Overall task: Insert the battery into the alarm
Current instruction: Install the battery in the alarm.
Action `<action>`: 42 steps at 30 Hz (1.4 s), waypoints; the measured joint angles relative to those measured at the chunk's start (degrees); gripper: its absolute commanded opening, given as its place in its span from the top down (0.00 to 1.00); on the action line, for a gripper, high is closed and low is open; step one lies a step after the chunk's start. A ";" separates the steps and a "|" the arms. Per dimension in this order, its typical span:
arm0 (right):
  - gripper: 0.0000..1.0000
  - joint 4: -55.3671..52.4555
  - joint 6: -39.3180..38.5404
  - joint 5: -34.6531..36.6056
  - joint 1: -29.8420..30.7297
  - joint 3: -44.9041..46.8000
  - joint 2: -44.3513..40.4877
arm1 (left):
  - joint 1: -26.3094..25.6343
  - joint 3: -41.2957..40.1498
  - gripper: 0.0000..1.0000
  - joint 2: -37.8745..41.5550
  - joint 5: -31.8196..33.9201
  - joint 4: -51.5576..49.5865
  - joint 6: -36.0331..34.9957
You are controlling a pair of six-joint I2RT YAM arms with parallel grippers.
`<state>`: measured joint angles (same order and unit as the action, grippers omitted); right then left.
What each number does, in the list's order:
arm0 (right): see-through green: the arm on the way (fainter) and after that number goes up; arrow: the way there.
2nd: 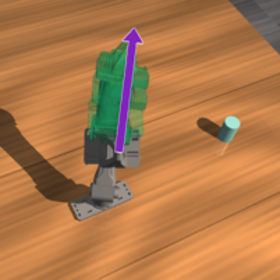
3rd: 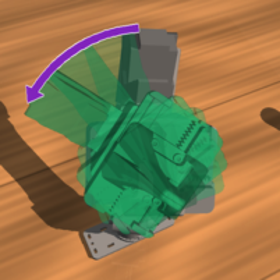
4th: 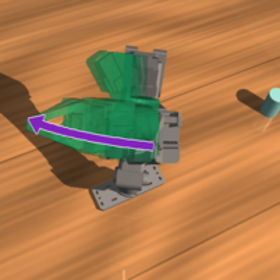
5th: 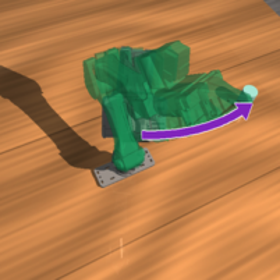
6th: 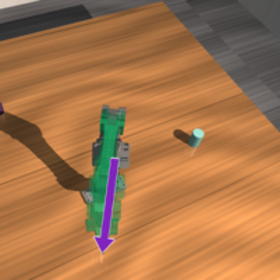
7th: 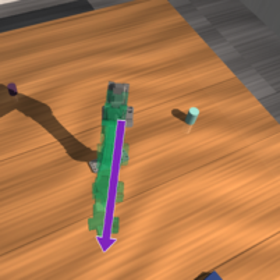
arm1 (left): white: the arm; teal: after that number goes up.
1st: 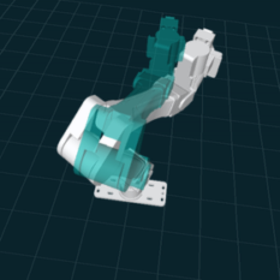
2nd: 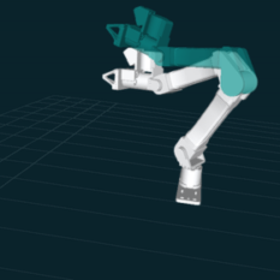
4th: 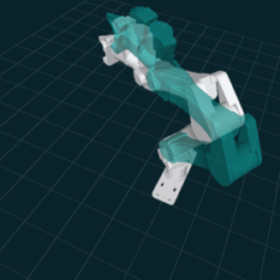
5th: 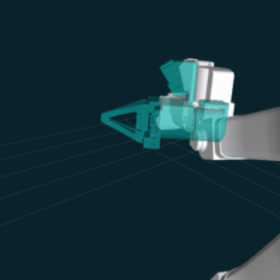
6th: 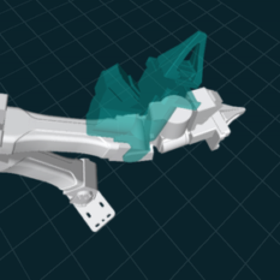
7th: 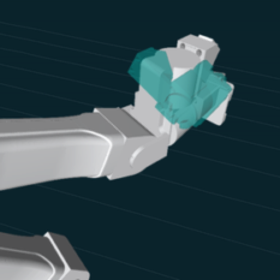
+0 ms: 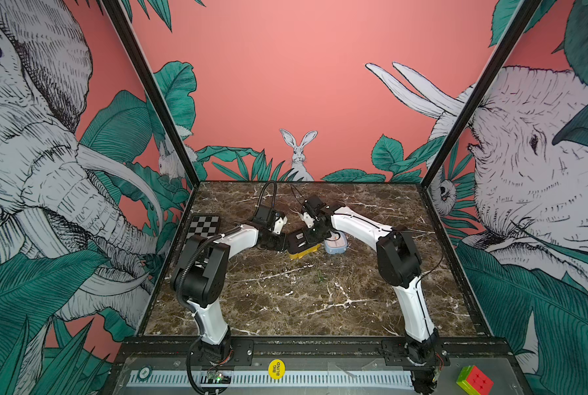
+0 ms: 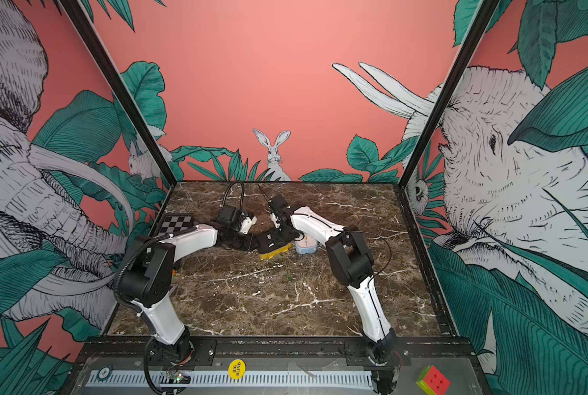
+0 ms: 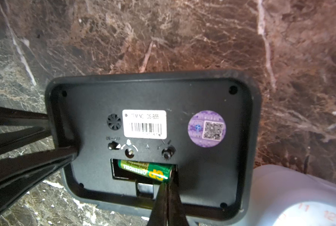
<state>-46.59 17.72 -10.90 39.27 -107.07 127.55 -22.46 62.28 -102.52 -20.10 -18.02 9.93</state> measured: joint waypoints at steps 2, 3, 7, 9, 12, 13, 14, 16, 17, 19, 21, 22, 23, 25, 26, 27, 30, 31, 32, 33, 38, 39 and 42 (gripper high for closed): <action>1.00 -0.76 0.11 -0.02 -0.02 -0.79 0.37 | 0.00 0.04 0.67 -0.02 -0.02 -0.02 0.09; 1.00 -0.90 0.13 0.00 -0.02 -0.94 0.46 | 0.00 0.04 0.67 -0.02 -0.02 -0.02 0.13; 0.95 -0.72 0.07 -0.07 -0.02 -0.85 0.48 | 0.00 0.04 0.67 -0.02 -0.02 -0.04 0.17; 0.91 0.37 -0.04 -0.04 -0.02 0.26 -0.20 | 0.00 0.04 0.67 -0.02 0.00 -0.07 0.17; 0.88 2.67 -0.17 0.13 0.00 2.60 -1.60 | 0.00 0.07 0.67 -0.02 -0.02 -0.07 0.17; 0.87 3.28 -0.17 0.37 0.00 3.15 -1.88 | 0.00 0.07 0.67 -0.02 -0.02 -0.07 0.17; 0.86 4.07 -0.17 0.70 -0.02 3.76 -2.29 | 0.00 0.07 0.67 -0.02 -0.02 -0.09 0.17; 0.84 4.85 -0.11 1.07 -0.07 4.37 -2.82 | 0.00 0.13 0.67 -0.07 -0.02 -0.15 0.17; 0.84 5.14 -0.13 1.11 -0.17 4.35 -2.97 | 0.00 0.22 0.67 -0.11 -0.02 -0.28 0.17; 0.84 5.60 -0.15 1.22 -0.28 4.11 -3.02 | 0.00 0.31 0.67 -0.15 -0.02 -0.42 0.17; 0.84 5.77 -0.15 1.31 -0.33 4.04 -3.02 | 0.00 0.35 0.67 -0.17 -0.02 -0.48 0.17; 0.84 5.84 -0.13 1.33 -0.33 4.04 -3.02 | 0.00 0.35 0.67 -0.17 -0.02 -0.48 0.17; 0.84 5.90 -0.13 1.42 -0.33 4.04 -3.02 | 0.00 0.35 0.67 -0.17 -0.02 -0.48 0.17; 0.84 5.90 -0.13 1.49 -0.39 4.04 -3.02 | 0.00 0.35 0.67 -0.17 -0.02 -0.50 0.17; 0.84 5.92 -0.13 1.49 -0.39 4.02 -3.02 | 0.00 0.35 0.67 -0.17 -0.02 -0.50 0.17; 0.84 5.90 -0.13 1.46 -0.39 4.02 -2.99 | 0.00 0.37 0.67 -0.17 -0.02 -0.50 0.17; 0.89 5.88 -0.11 1.27 -0.44 4.02 -2.84 | 0.00 0.37 0.67 -0.20 -0.02 -0.52 0.17; 0.89 5.88 -0.09 1.18 -0.44 4.00 -2.75 | 0.00 0.39 0.67 -0.20 -0.02 -0.55 0.17; 0.89 5.88 -0.02 1.05 -0.44 4.00 -2.67 | 0.00 0.44 0.67 -0.22 -0.02 -0.59 0.17; 0.89 5.84 0.04 0.90 -0.44 4.00 -2.56 | 0.00 0.48 0.67 -0.24 -0.02 -0.68 0.17; 0.94 5.49 0.11 -0.02 -0.44 3.80 -2.01 | 0.00 0.61 0.67 -0.33 -0.04 -0.87 0.17; 0.95 5.25 0.11 -0.07 -0.44 3.54 -1.92 | 0.00 0.61 0.67 -0.33 -0.04 -0.85 0.17; 0.96 4.96 0.11 -0.33 -0.50 2.97 -1.66 | 0.00 0.61 0.67 -0.33 -0.04 -0.87 0.17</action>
<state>-41.63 17.82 -11.22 38.76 -104.09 125.89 -22.46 62.89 -102.85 -20.14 -18.90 10.11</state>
